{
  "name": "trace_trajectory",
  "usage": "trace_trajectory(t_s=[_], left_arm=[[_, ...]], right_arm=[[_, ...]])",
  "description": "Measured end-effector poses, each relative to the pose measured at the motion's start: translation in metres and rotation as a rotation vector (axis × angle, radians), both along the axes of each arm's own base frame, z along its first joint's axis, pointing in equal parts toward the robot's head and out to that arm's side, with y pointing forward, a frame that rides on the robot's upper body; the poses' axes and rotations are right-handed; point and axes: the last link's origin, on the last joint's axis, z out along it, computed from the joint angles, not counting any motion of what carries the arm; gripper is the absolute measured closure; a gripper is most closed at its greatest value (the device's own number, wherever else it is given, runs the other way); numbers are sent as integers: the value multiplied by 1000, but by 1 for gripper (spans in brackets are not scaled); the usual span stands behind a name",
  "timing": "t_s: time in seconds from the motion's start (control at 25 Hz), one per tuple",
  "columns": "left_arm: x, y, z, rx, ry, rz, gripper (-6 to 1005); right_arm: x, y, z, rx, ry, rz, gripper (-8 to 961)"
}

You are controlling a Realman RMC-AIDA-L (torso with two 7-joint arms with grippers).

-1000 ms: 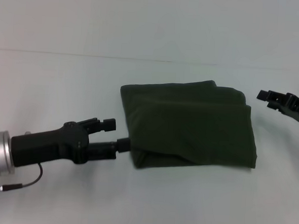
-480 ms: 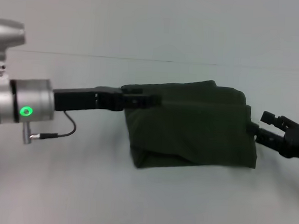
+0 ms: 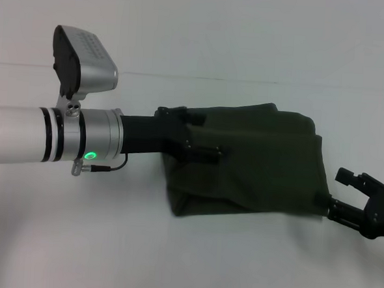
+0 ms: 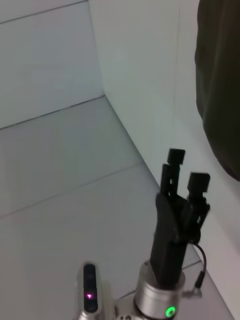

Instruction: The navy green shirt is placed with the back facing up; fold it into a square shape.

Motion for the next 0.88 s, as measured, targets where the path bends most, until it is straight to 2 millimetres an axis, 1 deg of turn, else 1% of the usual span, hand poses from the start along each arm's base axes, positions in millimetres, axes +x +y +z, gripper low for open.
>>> trace_trajectory(t_s=[0.12, 0.24, 0.4, 0.6, 0.88], left_arm=[[-8, 4, 2, 102, -6, -18, 66], [-14, 6, -1, 152, -7, -11, 66], [-23, 5, -8, 164, 16, 15, 66], [-38, 3, -26, 175, 90, 54, 66], [-60, -5, -40, 173, 178, 108, 66]], right_arm=[[2, -5, 0, 4, -4, 4, 24], [3, -6, -1, 2, -2, 3, 23], [3, -7, -1, 1, -1, 0, 23], [3, -6, -1, 1, 0, -1, 23], [3, -6, -1, 2, -1, -2, 24]])
